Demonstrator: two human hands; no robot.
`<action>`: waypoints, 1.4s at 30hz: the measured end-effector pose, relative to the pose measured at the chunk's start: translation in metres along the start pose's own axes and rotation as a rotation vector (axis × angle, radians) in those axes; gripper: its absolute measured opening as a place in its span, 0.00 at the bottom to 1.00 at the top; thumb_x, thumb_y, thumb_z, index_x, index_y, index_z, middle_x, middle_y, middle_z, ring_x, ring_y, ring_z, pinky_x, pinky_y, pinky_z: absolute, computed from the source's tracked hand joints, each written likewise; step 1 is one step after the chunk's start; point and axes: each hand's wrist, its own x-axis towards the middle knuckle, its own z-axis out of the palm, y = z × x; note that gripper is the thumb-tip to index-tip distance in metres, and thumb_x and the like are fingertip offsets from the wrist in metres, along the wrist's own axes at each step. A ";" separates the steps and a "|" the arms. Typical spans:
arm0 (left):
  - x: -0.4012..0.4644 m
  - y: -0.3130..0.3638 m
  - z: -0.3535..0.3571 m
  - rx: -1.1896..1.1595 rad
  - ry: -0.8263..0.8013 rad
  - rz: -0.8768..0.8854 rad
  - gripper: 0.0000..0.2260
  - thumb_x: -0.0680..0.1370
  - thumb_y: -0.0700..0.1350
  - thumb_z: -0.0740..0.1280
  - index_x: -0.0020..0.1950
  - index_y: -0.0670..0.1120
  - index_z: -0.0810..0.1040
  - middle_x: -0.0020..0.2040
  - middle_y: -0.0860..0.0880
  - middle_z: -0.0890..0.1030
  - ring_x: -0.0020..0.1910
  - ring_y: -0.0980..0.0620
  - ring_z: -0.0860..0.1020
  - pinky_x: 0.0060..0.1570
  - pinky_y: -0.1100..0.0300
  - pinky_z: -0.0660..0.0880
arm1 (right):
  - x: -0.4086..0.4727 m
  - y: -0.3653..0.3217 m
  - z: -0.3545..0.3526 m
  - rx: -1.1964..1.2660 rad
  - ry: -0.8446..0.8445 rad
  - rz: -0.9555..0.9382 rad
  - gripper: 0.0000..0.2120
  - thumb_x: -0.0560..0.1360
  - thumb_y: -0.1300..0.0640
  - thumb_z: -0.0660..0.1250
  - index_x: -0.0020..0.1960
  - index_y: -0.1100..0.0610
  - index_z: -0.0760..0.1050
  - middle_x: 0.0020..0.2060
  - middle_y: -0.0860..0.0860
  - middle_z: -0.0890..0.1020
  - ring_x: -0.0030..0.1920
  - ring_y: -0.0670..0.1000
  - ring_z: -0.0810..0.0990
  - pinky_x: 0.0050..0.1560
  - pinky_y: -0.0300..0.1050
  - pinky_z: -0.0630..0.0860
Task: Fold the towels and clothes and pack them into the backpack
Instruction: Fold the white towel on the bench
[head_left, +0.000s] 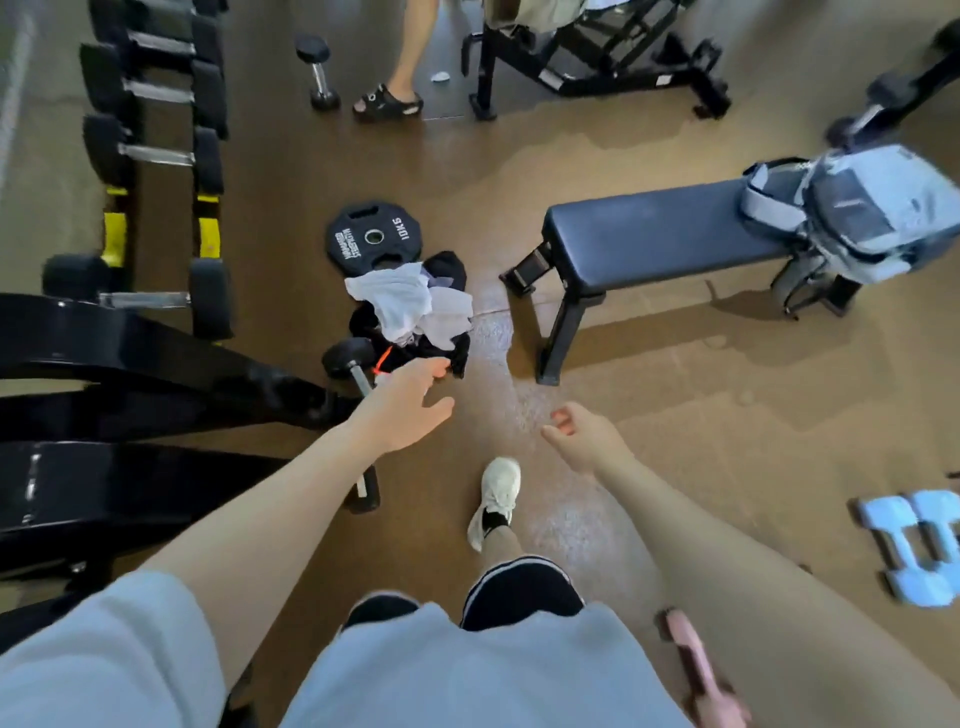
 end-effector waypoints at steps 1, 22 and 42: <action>0.021 0.002 -0.006 -0.028 0.007 -0.031 0.24 0.78 0.46 0.63 0.73 0.47 0.61 0.69 0.49 0.70 0.66 0.52 0.68 0.64 0.58 0.65 | 0.023 -0.009 -0.016 -0.032 -0.025 -0.016 0.19 0.79 0.49 0.60 0.66 0.57 0.68 0.58 0.54 0.77 0.55 0.54 0.76 0.50 0.43 0.71; 0.328 -0.103 -0.120 -0.352 0.173 -0.407 0.22 0.78 0.43 0.62 0.72 0.45 0.63 0.65 0.49 0.72 0.58 0.55 0.70 0.56 0.62 0.68 | 0.378 -0.179 -0.091 -0.228 -0.289 -0.181 0.14 0.78 0.51 0.60 0.60 0.57 0.73 0.55 0.53 0.79 0.54 0.53 0.77 0.55 0.49 0.75; 0.537 -0.384 0.153 -0.377 0.205 -0.605 0.20 0.77 0.44 0.63 0.69 0.47 0.66 0.64 0.52 0.72 0.60 0.53 0.71 0.54 0.63 0.66 | 0.711 -0.073 0.230 -0.721 -0.281 -0.649 0.21 0.73 0.54 0.67 0.64 0.58 0.68 0.67 0.56 0.67 0.64 0.60 0.67 0.55 0.53 0.69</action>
